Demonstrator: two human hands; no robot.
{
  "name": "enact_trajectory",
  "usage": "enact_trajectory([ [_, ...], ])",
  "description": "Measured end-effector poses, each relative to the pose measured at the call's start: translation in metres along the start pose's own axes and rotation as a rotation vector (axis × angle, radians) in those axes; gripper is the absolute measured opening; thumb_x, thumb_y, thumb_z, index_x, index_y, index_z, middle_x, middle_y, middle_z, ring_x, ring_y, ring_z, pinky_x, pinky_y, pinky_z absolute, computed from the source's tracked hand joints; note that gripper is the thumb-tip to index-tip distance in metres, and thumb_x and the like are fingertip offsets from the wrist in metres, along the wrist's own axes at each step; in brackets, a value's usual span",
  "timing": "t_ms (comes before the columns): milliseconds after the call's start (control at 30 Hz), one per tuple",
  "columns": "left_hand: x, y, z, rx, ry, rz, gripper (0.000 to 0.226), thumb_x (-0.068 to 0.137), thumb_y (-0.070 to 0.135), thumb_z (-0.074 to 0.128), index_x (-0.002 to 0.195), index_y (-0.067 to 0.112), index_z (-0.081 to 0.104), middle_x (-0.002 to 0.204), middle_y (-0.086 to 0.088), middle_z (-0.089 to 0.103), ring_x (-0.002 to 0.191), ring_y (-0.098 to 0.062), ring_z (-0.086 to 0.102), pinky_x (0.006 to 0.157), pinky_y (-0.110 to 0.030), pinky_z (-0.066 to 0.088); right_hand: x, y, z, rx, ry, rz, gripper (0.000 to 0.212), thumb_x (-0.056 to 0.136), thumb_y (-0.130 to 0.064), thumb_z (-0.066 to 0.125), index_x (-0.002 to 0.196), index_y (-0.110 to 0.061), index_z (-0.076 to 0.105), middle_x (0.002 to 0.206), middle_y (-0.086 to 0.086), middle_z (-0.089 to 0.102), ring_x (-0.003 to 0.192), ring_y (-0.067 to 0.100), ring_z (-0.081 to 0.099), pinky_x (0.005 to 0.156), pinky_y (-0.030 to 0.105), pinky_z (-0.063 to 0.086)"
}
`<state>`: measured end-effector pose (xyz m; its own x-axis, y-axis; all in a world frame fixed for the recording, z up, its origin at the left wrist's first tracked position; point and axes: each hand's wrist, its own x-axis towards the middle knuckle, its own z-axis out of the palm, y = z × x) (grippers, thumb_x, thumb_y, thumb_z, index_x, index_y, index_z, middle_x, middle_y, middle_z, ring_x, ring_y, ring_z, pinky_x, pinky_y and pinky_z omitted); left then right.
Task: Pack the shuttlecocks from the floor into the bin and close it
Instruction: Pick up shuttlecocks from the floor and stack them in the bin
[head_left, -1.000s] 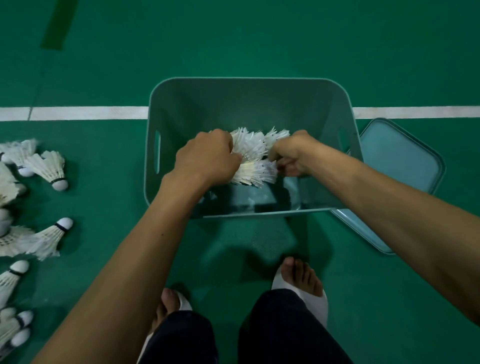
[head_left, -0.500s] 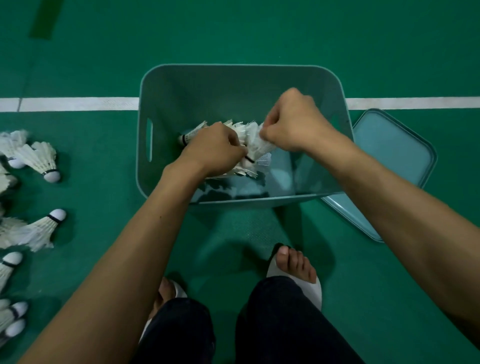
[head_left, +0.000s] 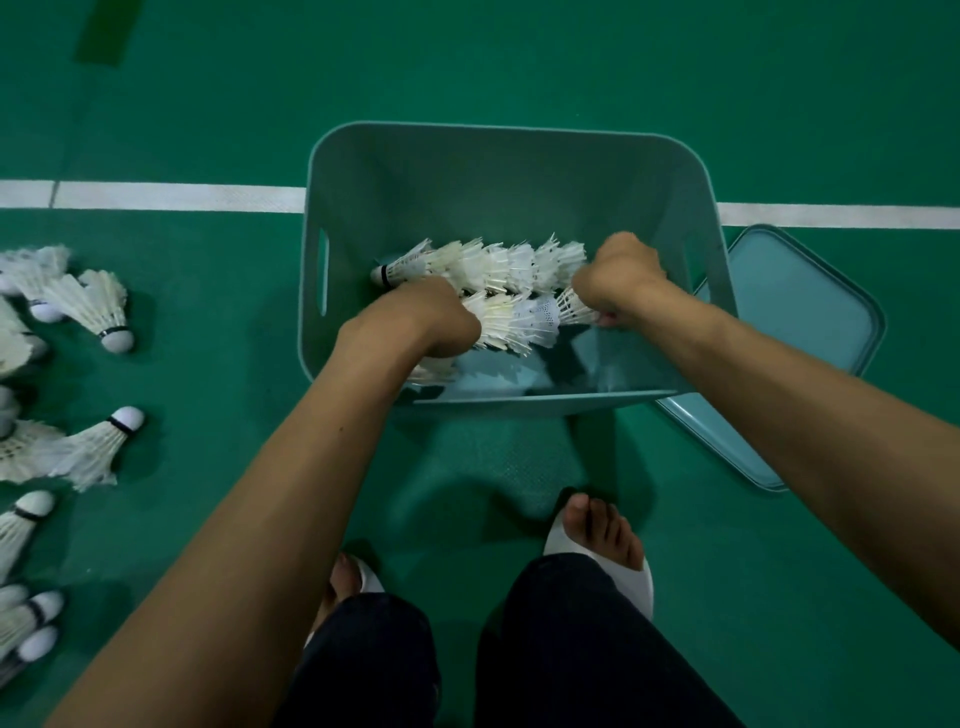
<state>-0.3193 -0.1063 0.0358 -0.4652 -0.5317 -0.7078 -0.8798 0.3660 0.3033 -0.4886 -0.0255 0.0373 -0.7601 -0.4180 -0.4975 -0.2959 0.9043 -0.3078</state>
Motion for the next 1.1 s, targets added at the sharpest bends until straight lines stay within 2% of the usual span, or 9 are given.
enact_trajectory([
  [67, 0.002, -0.003, -0.002, 0.005, -0.021, 0.015, 0.040, 0.094, 0.022, 0.047, 0.125, 0.000, 0.059, 0.135, -0.021, 0.058, 0.100, -0.033, 0.055, 0.082, -0.038, 0.042, 0.009, 0.002, 0.006, 0.164, -0.122, 0.110, 0.012, 0.095, -0.004, 0.062, 0.083, -0.004, 0.061, 0.083, 0.015, 0.065, 0.069, 0.032, 0.067, 0.041, 0.030, 0.056],
  [133, 0.004, -0.004, -0.004, 0.002, -0.043, 0.021, 0.041, 0.093, 0.026, 0.046, 0.124, 0.003, 0.059, 0.141, -0.020, 0.055, 0.112, -0.036, 0.057, 0.090, -0.042, 0.047, 0.016, 0.004, 0.009, 0.271, -0.220, 0.185, 0.014, 0.098, 0.001, 0.054, 0.088, -0.004, 0.061, 0.080, 0.014, 0.066, 0.056, 0.026, 0.067, 0.034, 0.027, 0.051],
  [233, 0.006, -0.003, -0.007, -0.022, -0.045, 0.035, 0.045, 0.096, 0.028, 0.047, 0.132, 0.004, 0.058, 0.148, -0.016, 0.051, 0.123, -0.035, 0.055, 0.101, -0.045, 0.046, 0.021, 0.008, 0.013, 0.332, -0.312, 0.255, 0.022, 0.103, 0.004, 0.043, 0.086, -0.006, 0.054, 0.079, 0.011, 0.065, 0.057, 0.021, 0.064, 0.043, 0.031, 0.055],
  [367, 0.009, -0.002, -0.005, -0.040, -0.029, 0.084, 0.038, 0.099, 0.032, 0.052, 0.125, 0.005, 0.062, 0.136, -0.013, 0.058, 0.111, -0.031, 0.058, 0.091, -0.038, 0.046, 0.024, 0.010, 0.017, 0.266, -0.258, 0.258, 0.017, 0.100, 0.004, 0.049, 0.086, -0.005, 0.053, 0.071, 0.010, 0.063, 0.055, 0.021, 0.062, 0.049, 0.033, 0.056],
  [667, -0.008, -0.002, -0.008, -0.315, 0.027, 0.156, 0.040, 0.107, 0.043, 0.041, 0.104, 0.012, 0.066, 0.115, -0.017, 0.072, 0.101, -0.024, 0.062, 0.086, -0.037, 0.046, -0.026, -0.006, -0.034, -0.013, 0.072, -0.279, 0.011, 0.085, -0.006, 0.060, 0.078, -0.004, 0.069, 0.066, 0.008, 0.069, 0.057, 0.019, 0.068, 0.058, 0.029, 0.059],
  [833, -0.023, 0.008, -0.016, -0.549, 0.132, 0.108, 0.068, 0.109, 0.051, 0.020, 0.098, 0.009, 0.073, 0.110, -0.014, 0.071, 0.099, -0.024, 0.062, 0.094, -0.038, 0.043, -0.067, -0.013, -0.016, 0.195, -0.472, -0.633, 0.010, 0.085, -0.005, 0.071, 0.091, -0.005, 0.079, 0.081, 0.014, 0.075, 0.065, 0.012, 0.061, 0.055, 0.029, 0.052],
  [900, -0.024, 0.010, -0.017, -0.559, 0.153, 0.096, 0.072, 0.108, 0.053, 0.018, 0.109, 0.004, 0.071, 0.120, -0.018, 0.068, 0.099, -0.025, 0.060, 0.100, -0.041, 0.044, -0.072, -0.015, -0.001, 0.173, -0.485, -0.716, 0.010, 0.082, -0.011, 0.078, 0.085, -0.002, 0.076, 0.078, 0.019, 0.072, 0.060, 0.012, 0.057, 0.054, 0.032, 0.047],
  [1000, -0.021, 0.007, -0.017, -0.555, 0.139, 0.063, 0.076, 0.107, 0.056, 0.019, 0.128, -0.002, 0.063, 0.133, -0.023, 0.062, 0.105, -0.031, 0.060, 0.097, -0.041, 0.042, -0.071, -0.019, 0.020, 0.146, -0.440, -0.736, 0.023, 0.079, -0.011, 0.083, 0.065, -0.010, 0.064, 0.055, -0.001, 0.058, 0.047, 0.003, 0.045, 0.050, 0.024, 0.037],
  [1100, -0.017, -0.001, -0.019, -0.492, 0.194, 0.042, 0.070, 0.105, 0.055, 0.027, 0.135, 0.001, 0.059, 0.139, -0.019, 0.060, 0.121, -0.034, 0.059, 0.105, -0.043, 0.044, -0.068, -0.023, 0.033, 0.230, -0.464, -0.487, 0.015, 0.082, -0.006, 0.082, 0.072, -0.007, 0.069, 0.056, 0.001, 0.057, 0.048, 0.010, 0.047, 0.050, 0.025, 0.038],
])
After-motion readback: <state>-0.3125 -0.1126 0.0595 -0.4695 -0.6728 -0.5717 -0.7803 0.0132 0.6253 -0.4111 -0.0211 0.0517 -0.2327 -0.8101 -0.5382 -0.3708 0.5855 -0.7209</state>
